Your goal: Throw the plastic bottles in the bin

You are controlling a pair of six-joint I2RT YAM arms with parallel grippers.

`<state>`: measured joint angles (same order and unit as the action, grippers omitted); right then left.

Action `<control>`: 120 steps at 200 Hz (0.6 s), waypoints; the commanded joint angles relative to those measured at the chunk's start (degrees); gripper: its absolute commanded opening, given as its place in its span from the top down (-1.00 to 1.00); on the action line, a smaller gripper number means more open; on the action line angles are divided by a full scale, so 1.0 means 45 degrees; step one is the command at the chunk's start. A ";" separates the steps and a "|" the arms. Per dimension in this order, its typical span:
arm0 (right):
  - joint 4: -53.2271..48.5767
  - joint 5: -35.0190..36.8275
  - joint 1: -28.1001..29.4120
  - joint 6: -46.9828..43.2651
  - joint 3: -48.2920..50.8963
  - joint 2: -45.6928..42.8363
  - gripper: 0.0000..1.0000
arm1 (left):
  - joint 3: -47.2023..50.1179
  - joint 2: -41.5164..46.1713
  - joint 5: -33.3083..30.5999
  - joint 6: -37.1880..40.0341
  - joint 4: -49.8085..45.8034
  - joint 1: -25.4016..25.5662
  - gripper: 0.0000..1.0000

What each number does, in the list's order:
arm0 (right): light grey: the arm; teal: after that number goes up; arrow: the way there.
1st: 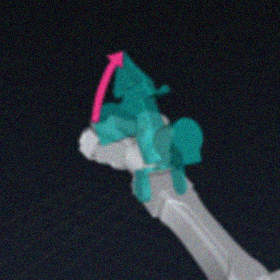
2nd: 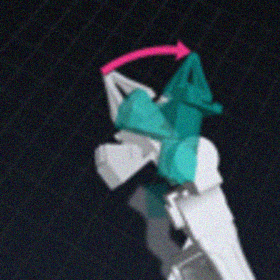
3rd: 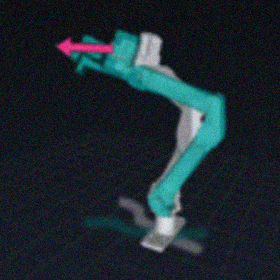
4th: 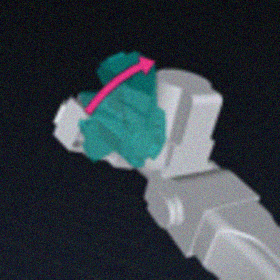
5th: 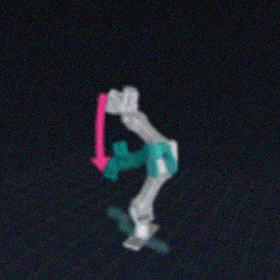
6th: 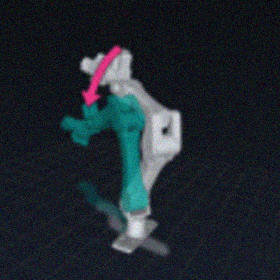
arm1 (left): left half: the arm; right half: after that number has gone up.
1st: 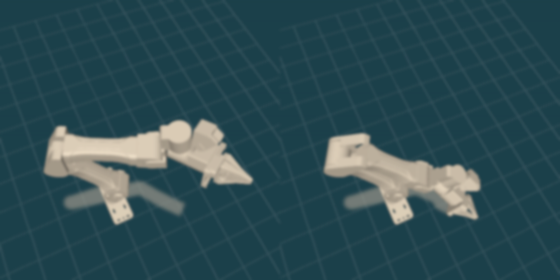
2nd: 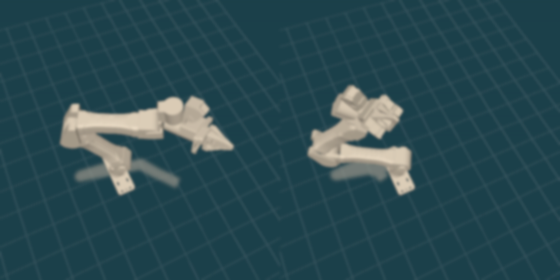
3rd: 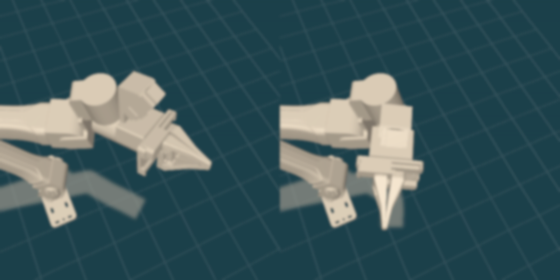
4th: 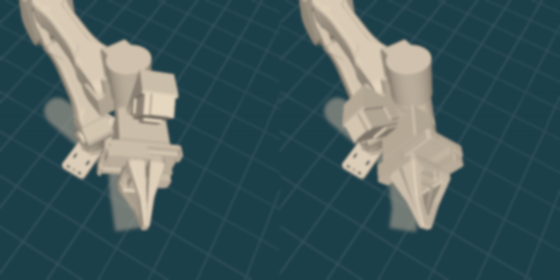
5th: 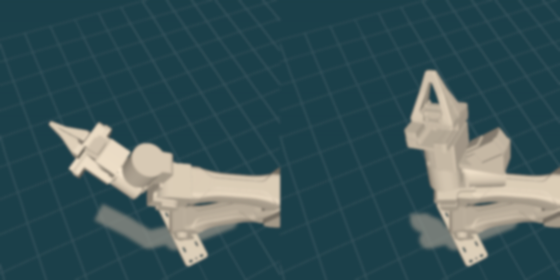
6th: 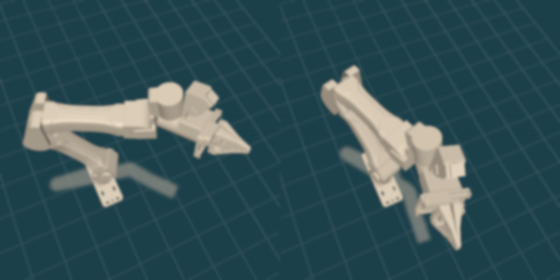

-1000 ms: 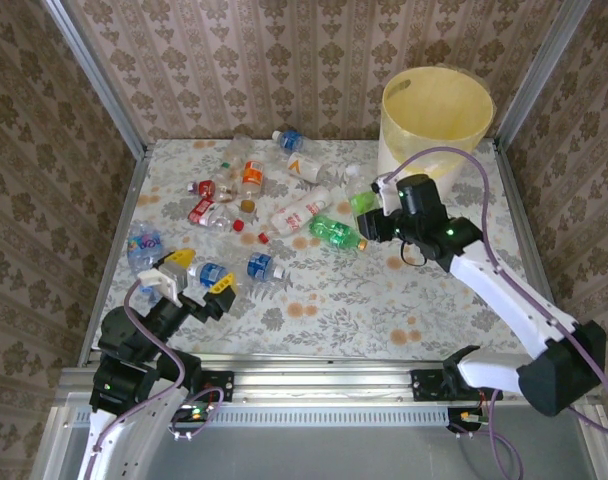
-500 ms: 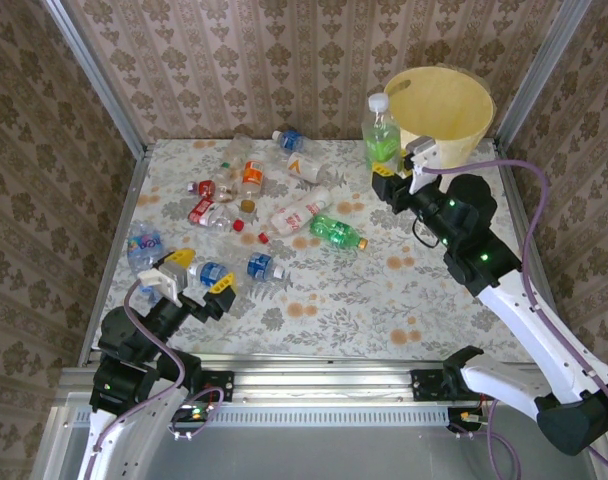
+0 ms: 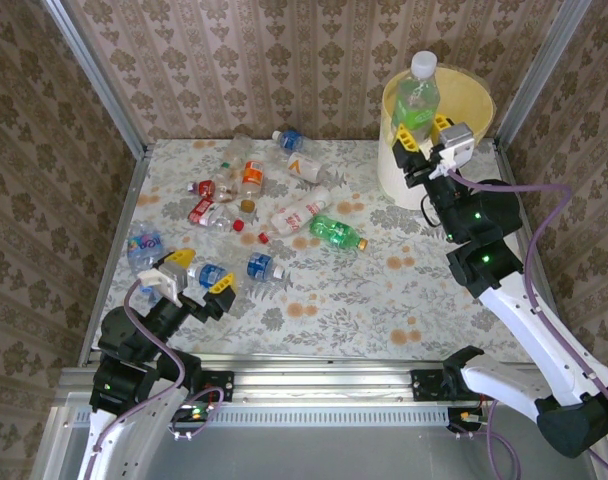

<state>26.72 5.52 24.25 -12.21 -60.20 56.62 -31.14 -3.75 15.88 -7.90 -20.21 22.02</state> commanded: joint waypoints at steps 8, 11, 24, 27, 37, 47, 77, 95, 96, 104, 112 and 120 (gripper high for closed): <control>0.1113 0.1100 -0.0301 -0.0310 -0.0396 0.0102 0.31 | -0.0210 0.0100 0.0061 0.0213 0.0150 -0.0111 -1.00; 0.1098 0.1130 -0.0356 -0.0270 -0.0396 0.0126 0.31 | -0.0210 0.0102 0.0074 0.0213 0.0154 -0.0109 -0.99; 0.0959 0.1322 -0.0628 -0.0033 -0.0425 0.0281 0.32 | -0.0190 0.0103 0.0084 0.0213 0.0186 -0.0123 -1.00; 0.0894 0.1390 -0.0690 0.0006 -0.0458 0.0332 0.32 | -0.0190 0.0109 0.0085 0.0213 0.0178 -0.0137 -1.00; 0.0629 0.1537 -0.0957 0.0261 -0.0572 0.0525 0.33 | -0.0191 0.0088 0.0085 0.0213 0.0185 -0.0129 -0.99; 0.0184 0.1670 -0.1333 0.0549 -0.0797 0.0808 0.33 | -0.0184 0.0071 0.0085 0.0215 0.0195 -0.0147 -1.00; -0.3095 0.1018 -0.3084 0.2640 -0.2615 0.2326 0.32 | -0.0171 0.0082 0.0094 0.0194 0.0201 -0.0167 -0.99; -0.6031 0.0693 -0.3865 0.3394 -0.4741 0.4066 0.32 | -0.0150 0.0053 0.0133 0.0164 0.0232 -0.0168 -0.99; -0.6180 0.0661 -0.3905 0.3415 -0.4871 0.4169 0.32 | -0.0150 0.0052 0.0138 0.0159 0.0232 -0.0167 -0.99; -0.7667 0.0413 -0.4152 0.3579 -0.6077 0.5004 0.29 | -0.0145 0.0036 0.0141 0.0165 0.0241 -0.0167 -1.00; -0.9352 0.0041 -0.4336 0.3800 -0.7462 0.6194 0.21 | -0.0151 0.0015 0.0143 0.0171 0.0249 -0.0177 -0.99; -1.0890 -0.0017 -0.4397 0.4081 -0.8759 0.7057 0.02 | -0.0151 -0.0005 0.0143 0.0169 0.0257 -0.0179 -0.99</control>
<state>2.09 8.84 5.82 -0.05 -85.71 78.56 -31.14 -3.75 15.90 -7.90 -20.18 21.65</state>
